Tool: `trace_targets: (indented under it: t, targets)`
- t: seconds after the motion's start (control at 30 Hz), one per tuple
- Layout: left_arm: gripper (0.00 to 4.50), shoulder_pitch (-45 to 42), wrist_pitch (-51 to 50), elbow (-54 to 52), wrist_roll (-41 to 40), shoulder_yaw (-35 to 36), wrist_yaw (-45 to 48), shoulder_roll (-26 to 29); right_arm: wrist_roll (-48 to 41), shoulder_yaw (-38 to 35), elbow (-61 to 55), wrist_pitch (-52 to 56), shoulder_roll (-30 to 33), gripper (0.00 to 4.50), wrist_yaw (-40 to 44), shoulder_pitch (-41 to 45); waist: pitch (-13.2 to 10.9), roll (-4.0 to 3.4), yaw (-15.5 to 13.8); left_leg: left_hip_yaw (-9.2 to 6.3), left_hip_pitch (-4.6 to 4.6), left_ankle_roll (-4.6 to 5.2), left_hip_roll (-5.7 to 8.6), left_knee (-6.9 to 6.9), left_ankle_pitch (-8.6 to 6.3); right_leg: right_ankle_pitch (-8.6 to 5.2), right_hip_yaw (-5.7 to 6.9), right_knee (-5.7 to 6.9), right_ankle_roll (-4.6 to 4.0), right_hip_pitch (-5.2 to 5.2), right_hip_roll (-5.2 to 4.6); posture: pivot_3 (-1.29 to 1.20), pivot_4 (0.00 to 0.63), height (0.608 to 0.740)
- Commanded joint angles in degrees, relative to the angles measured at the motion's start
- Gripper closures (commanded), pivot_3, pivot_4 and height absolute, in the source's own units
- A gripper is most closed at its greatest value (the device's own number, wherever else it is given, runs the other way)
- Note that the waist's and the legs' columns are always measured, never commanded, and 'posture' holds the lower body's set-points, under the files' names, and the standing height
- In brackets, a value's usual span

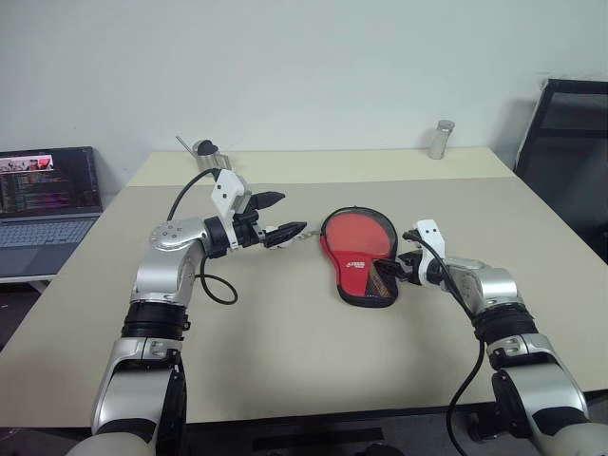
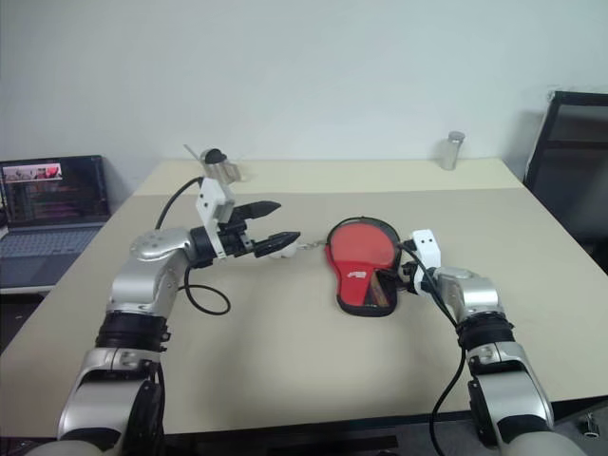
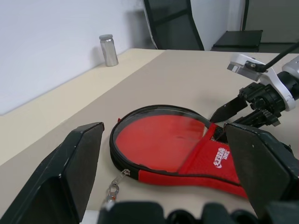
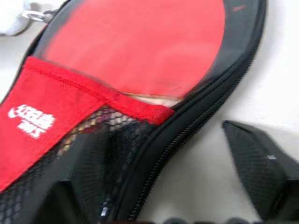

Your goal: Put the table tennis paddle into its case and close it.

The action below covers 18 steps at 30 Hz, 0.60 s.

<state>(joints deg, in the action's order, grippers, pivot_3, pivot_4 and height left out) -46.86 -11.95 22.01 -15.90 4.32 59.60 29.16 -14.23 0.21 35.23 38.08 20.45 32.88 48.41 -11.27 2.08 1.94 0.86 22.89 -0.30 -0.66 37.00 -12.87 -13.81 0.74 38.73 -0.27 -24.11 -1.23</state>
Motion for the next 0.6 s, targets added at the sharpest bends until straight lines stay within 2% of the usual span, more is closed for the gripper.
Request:
trace_targets:
  t: [0.03,0.2,0.37,0.6]
  targets:
    - [0.00,0.3,0.5,-3.0,-0.8,0.5,0.0,1.2,1.0,0.9,0.8,0.2,-1.2,1.53,0.8,0.8,0.0,0.00,0.0,0.01,-0.02,0.00,-0.01,0.00,0.00,0.00,-0.01,0.05,0.00,0.00,0.00,0.00,0.150,0.740]
    - [0.00,1.2,0.3,-3.8,-0.8,0.5,-0.2,1.7,1.3,1.4,0.7,1.4,-2.3,3.16,1.2,0.9,0.0,0.03,0.1,0.03,-0.09,-0.01,-0.04,0.01,0.00,0.00,-0.04,0.14,0.01,0.00,0.03,0.00,0.150,0.740]
    - [0.00,2.0,-0.2,-4.2,-1.2,0.6,0.3,2.2,0.9,1.2,-0.2,2.6,-3.4,4.44,0.8,0.9,0.1,0.09,0.4,0.05,-0.14,-0.01,-0.04,0.02,0.00,0.00,-0.05,0.16,0.01,0.01,0.03,0.00,0.150,0.740]
    - [0.00,8.0,-8.6,-8.9,-7.0,1.8,7.5,7.5,-1.3,0.5,-8.7,8.6,-4.4,4.49,1.4,-1.1,0.1,0.09,1.3,0.05,-0.11,0.00,-0.10,-0.06,0.00,-0.01,-0.06,0.16,-0.01,-0.05,0.05,0.00,0.150,0.740]
